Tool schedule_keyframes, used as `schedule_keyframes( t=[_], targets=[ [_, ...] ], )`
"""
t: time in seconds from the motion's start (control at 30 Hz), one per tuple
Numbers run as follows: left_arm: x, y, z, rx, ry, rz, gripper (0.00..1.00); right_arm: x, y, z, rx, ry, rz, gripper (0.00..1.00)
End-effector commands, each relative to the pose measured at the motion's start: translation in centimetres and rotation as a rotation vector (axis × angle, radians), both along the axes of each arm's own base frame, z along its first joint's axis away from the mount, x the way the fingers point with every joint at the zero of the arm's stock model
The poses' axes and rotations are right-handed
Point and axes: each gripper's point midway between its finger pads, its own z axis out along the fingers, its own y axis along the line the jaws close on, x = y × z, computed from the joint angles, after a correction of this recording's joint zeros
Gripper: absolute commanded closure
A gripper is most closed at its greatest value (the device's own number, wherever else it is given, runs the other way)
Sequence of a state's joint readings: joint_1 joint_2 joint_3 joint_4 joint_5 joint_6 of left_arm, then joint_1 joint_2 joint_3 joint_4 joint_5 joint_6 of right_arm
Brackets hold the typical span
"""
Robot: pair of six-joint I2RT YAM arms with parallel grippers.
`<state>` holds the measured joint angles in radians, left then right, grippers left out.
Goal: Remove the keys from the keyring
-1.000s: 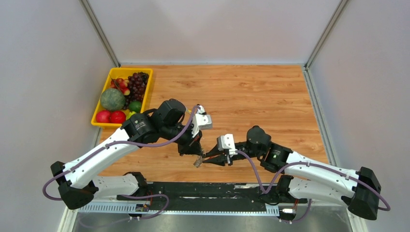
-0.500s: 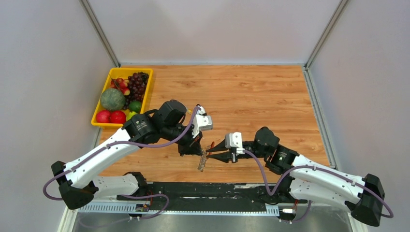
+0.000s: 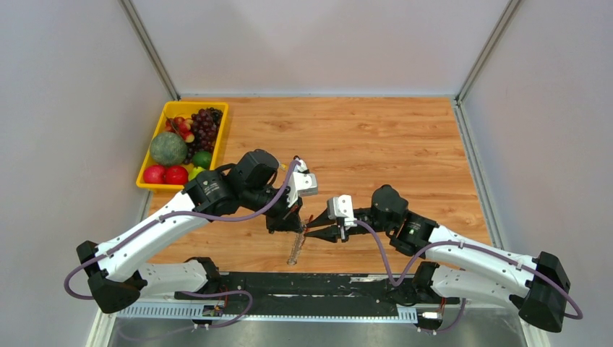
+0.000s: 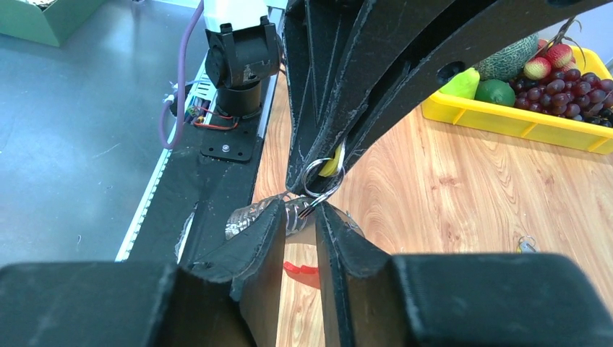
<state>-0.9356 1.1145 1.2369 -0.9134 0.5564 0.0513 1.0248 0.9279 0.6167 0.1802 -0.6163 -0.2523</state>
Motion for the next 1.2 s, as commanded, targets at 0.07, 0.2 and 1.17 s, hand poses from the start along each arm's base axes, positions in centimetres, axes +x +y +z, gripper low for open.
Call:
schedule_keyframes(
  t=[0.07, 0.2, 1.17],
  targets=[
    [0.0, -0.4, 1.1, -0.047, -0.041, -0.029, 1.0, -0.7, 0.1, 3.4, 0.091, -0.061, 0.049, 0.77],
    [-0.1, -0.5, 1.2, -0.049, -0.038, -0.03, 1.0, -0.9, 0.1, 3.5, 0.096, -0.063, 0.059, 0.82],
    [1.5, -0.5, 1.7, -0.04, -0.059, 0.078, 1.0, -2.8, -0.2, 0.8, 0.012, 0.005, 0.164, 1.0]
  ],
)
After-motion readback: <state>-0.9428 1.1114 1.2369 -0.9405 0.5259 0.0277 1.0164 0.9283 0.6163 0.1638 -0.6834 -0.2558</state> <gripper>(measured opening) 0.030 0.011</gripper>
